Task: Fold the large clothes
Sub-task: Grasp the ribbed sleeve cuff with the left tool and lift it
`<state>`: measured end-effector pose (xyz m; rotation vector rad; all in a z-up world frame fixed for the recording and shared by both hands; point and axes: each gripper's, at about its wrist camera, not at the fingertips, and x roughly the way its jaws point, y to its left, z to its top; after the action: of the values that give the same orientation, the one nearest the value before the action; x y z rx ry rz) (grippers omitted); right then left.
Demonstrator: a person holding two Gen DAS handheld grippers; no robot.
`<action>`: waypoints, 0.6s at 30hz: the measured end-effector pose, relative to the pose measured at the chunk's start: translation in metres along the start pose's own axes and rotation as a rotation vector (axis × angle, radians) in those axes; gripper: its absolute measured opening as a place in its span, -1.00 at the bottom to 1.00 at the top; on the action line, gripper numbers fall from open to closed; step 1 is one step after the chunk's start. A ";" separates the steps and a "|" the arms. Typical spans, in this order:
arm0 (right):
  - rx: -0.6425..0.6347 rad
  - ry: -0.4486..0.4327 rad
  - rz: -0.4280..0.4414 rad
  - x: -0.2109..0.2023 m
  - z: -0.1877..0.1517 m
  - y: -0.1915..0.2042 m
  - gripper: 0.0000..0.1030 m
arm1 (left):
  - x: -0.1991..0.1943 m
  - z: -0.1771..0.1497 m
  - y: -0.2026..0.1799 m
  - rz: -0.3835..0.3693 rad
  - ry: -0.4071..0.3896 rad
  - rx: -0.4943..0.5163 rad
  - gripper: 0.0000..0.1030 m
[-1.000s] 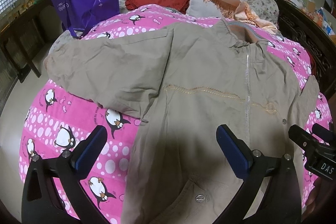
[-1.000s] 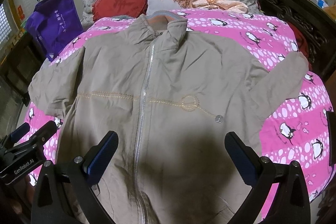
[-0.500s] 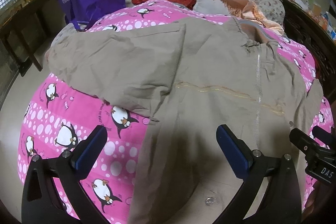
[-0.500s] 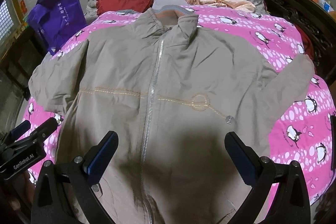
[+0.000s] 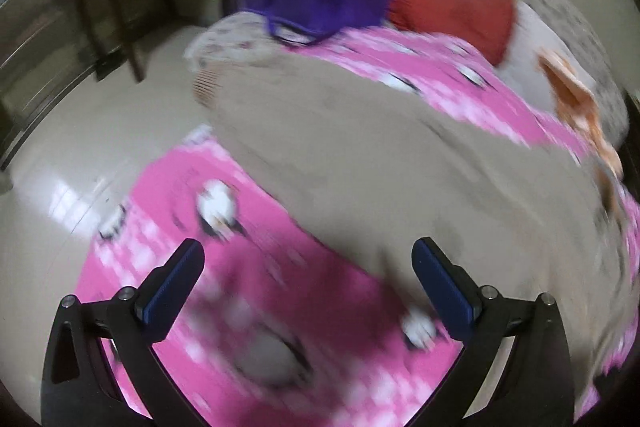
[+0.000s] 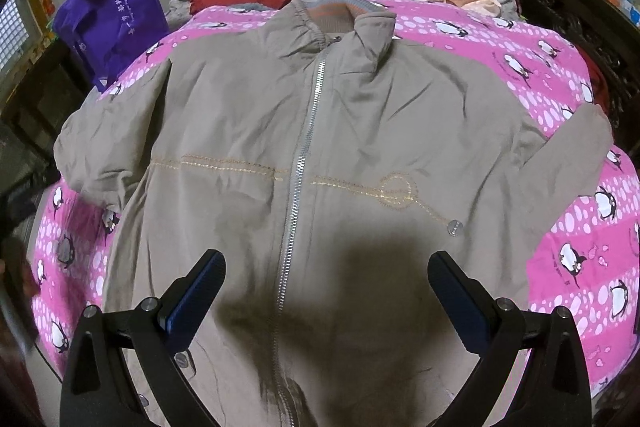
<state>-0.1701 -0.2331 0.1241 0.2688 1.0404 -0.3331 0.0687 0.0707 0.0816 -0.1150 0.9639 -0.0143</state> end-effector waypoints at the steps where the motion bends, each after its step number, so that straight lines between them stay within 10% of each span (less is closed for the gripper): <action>1: -0.003 0.000 -0.001 0.000 0.001 0.001 0.98 | 0.006 0.007 0.007 0.007 -0.005 -0.022 1.00; 13: -0.057 0.028 -0.007 0.007 0.002 0.009 0.98 | 0.082 0.070 0.058 0.034 -0.009 -0.222 0.87; 14: -0.052 0.032 -0.010 0.009 0.002 0.008 0.98 | 0.085 0.071 0.057 0.025 -0.002 -0.215 0.56; 16: -0.041 0.035 -0.018 0.011 0.001 0.005 0.97 | 0.093 0.073 0.054 0.011 0.041 -0.197 -0.83; 18: -0.035 0.031 -0.023 0.010 0.001 0.003 0.97 | 0.092 0.076 0.055 0.013 0.049 -0.209 -0.89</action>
<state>-0.1636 -0.2321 0.1155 0.2314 1.0794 -0.3315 0.1812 0.1264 0.0434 -0.3017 1.0136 0.0965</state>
